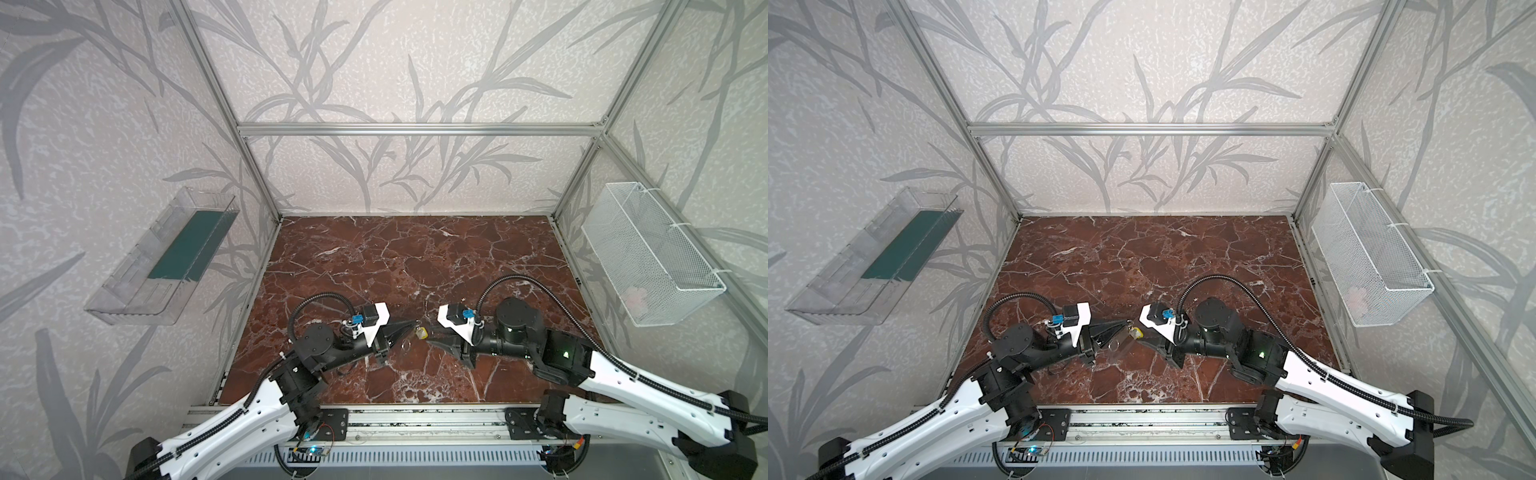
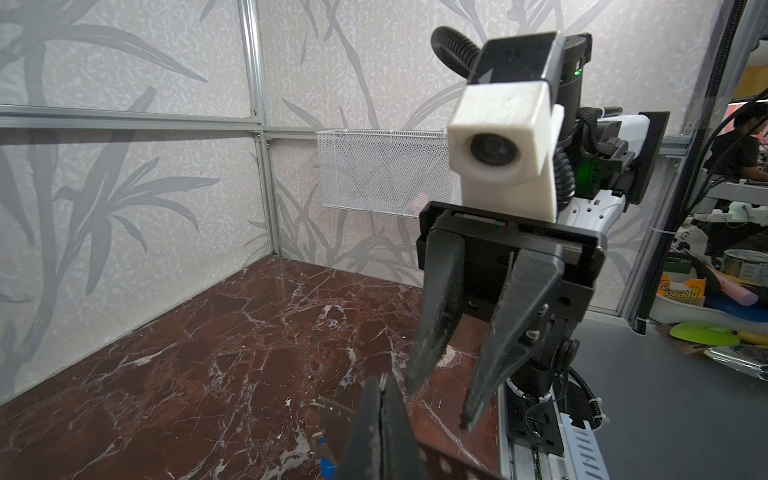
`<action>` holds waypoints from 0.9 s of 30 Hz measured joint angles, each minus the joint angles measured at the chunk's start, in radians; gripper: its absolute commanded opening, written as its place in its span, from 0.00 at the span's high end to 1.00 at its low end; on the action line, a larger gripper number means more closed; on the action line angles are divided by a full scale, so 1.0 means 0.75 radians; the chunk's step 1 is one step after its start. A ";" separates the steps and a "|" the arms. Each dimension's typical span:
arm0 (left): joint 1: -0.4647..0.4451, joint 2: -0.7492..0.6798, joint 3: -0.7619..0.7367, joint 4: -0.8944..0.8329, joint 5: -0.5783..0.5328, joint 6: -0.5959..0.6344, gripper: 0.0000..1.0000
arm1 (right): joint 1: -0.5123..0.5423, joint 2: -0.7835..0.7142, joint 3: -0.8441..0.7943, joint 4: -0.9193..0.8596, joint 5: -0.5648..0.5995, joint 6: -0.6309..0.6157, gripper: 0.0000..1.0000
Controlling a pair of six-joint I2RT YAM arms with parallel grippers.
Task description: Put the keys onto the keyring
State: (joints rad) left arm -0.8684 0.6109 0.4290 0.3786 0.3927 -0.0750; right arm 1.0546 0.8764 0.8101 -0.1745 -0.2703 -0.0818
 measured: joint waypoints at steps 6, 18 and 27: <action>0.000 0.010 0.000 -0.001 -0.095 -0.007 1.00 | 0.001 -0.017 -0.035 0.017 -0.014 0.003 0.70; -0.006 0.168 0.002 0.103 -0.459 -0.037 1.00 | 0.017 0.046 -0.085 0.122 0.056 0.057 0.64; -0.036 0.220 0.023 0.125 -0.534 -0.039 1.00 | 0.034 0.108 -0.085 0.172 0.195 0.095 0.61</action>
State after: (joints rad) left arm -0.8951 0.7757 0.4465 0.4725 -0.0074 -0.1043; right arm 1.0798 0.9573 0.7464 -0.0452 -0.1238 -0.0109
